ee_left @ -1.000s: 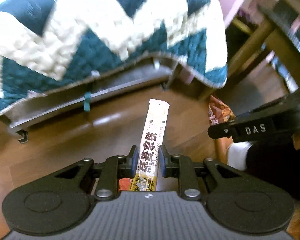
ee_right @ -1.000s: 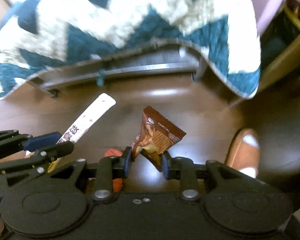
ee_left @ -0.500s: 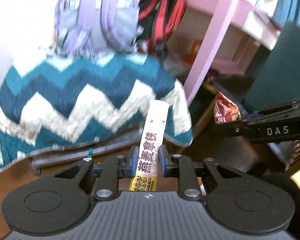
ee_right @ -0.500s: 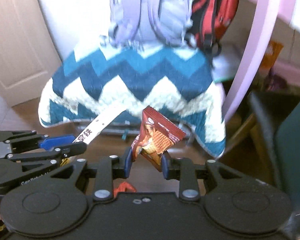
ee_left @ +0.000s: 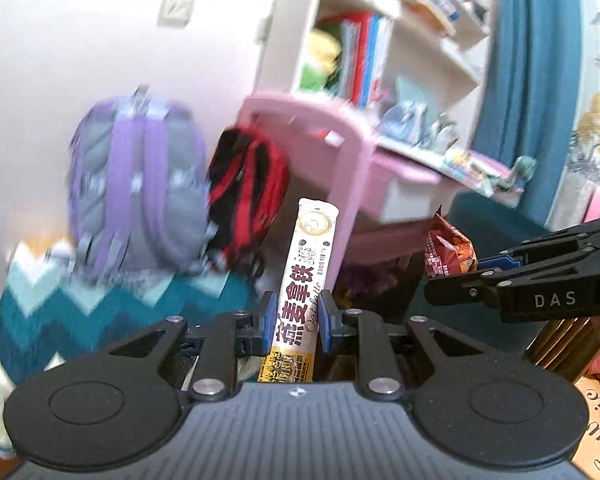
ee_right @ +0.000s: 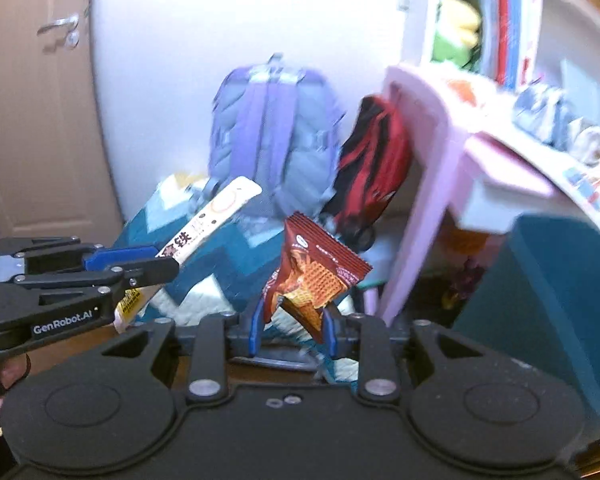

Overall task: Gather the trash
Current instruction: 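Lift snack stick and wrapper with both tools over the teal bin, then open both tools to drop snack stick and wrapper into the bin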

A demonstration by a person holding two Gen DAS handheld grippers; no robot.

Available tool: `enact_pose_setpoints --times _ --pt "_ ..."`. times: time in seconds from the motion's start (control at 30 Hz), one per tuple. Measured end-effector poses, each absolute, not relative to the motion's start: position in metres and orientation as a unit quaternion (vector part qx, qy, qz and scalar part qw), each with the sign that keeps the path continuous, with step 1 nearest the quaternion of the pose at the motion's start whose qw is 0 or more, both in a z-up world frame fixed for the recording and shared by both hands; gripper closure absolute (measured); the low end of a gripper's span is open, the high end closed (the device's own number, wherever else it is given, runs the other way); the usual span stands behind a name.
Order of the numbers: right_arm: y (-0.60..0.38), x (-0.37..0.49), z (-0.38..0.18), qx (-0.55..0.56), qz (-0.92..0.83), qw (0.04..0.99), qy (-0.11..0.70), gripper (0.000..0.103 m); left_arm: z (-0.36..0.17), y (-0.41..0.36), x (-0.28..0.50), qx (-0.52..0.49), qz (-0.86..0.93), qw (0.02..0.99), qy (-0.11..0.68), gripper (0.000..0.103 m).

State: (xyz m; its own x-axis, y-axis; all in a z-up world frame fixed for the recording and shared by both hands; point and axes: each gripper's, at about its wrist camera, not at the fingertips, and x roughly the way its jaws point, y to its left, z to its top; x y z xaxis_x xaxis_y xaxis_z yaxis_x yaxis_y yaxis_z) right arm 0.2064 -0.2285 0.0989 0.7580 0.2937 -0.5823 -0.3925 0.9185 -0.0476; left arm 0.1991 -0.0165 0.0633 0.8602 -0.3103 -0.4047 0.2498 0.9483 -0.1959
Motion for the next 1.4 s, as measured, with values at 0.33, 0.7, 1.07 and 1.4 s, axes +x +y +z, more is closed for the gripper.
enact_pose_setpoints --times 0.33,0.7,1.07,1.4 --pt "-0.298 0.196 0.144 -0.087 0.128 0.954 0.257 0.076 0.138 -0.099 0.211 -0.034 -0.213 0.963 0.16 0.082" --pt "-0.394 0.215 0.147 -0.067 0.052 0.959 0.27 0.076 0.165 -0.206 0.248 0.001 -0.283 0.944 0.172 0.082" --pt "-0.455 0.249 0.109 -0.062 0.03 0.934 0.352 0.076 0.149 -0.304 0.304 0.039 -0.31 0.917 0.246 0.082" --pt "-0.463 0.272 0.095 -0.084 0.052 0.904 0.415 0.075 0.11 -0.36 0.353 0.057 -0.317 0.873 0.367 0.082"
